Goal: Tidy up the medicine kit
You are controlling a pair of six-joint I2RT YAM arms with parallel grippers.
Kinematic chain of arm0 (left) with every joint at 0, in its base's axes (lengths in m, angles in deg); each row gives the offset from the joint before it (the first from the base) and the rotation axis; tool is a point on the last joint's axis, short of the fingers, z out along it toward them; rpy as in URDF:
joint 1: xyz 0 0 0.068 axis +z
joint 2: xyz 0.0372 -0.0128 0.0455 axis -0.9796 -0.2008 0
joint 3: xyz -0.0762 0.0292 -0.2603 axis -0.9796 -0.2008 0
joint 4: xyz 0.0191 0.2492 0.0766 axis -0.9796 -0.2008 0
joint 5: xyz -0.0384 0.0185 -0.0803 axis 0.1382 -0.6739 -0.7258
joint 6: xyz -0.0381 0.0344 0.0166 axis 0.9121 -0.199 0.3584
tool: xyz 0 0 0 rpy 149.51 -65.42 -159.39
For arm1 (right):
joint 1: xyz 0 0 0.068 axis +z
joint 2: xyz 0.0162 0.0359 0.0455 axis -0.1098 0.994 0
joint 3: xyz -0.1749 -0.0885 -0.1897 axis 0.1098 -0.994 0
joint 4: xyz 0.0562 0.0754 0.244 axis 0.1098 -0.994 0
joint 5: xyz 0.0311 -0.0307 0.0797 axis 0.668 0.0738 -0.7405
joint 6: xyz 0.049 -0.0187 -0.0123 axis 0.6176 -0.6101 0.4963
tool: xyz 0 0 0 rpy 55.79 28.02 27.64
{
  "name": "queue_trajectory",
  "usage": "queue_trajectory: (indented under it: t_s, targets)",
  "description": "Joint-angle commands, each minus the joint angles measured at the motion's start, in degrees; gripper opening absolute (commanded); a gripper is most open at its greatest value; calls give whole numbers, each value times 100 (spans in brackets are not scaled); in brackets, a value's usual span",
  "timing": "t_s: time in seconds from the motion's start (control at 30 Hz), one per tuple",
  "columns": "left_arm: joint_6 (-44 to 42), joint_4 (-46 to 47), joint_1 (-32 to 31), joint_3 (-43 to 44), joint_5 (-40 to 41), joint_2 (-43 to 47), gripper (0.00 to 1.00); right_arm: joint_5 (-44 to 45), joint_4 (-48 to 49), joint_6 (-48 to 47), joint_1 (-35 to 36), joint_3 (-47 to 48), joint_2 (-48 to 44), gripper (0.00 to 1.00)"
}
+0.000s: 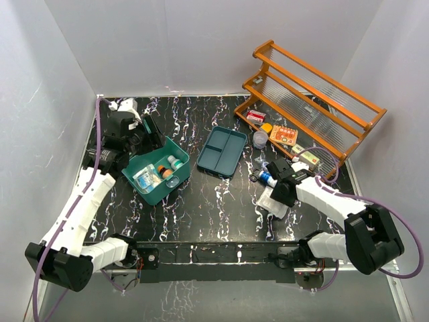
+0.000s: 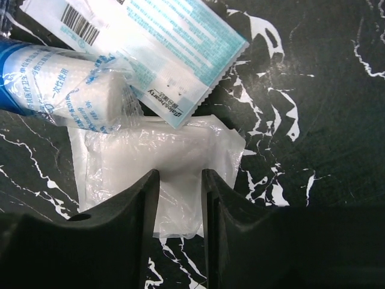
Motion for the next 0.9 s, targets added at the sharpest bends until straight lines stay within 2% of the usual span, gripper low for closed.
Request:
queue_trajectory:
  t_s: [0.0, 0.13, 0.27, 0.4, 0.6, 0.87]
  targets:
    - [-356, -193, 35, 461, 428, 22, 65, -281, 480, -378, -86, -77, 71, 29]
    - [-344, -291, 35, 493, 413, 103, 67, -501, 582, -688, -95, -103, 151, 12]
    - [-174, -202, 32, 330, 157, 221, 68, -723, 551, -808, -93, -26, 98, 1]
    - [-123, 43, 36, 178, -590, 193, 69, -993, 378, -1018, -95, 224, -102, 0]
    - [45, 552, 28, -56, -2067, -105, 71, -2022, 606, -1429, -92, 473, -486, 0]
    - [436, 983, 27, -377, -3136, -377, 72, -2809, 1223, -1544, -92, 1055, -463, 0]
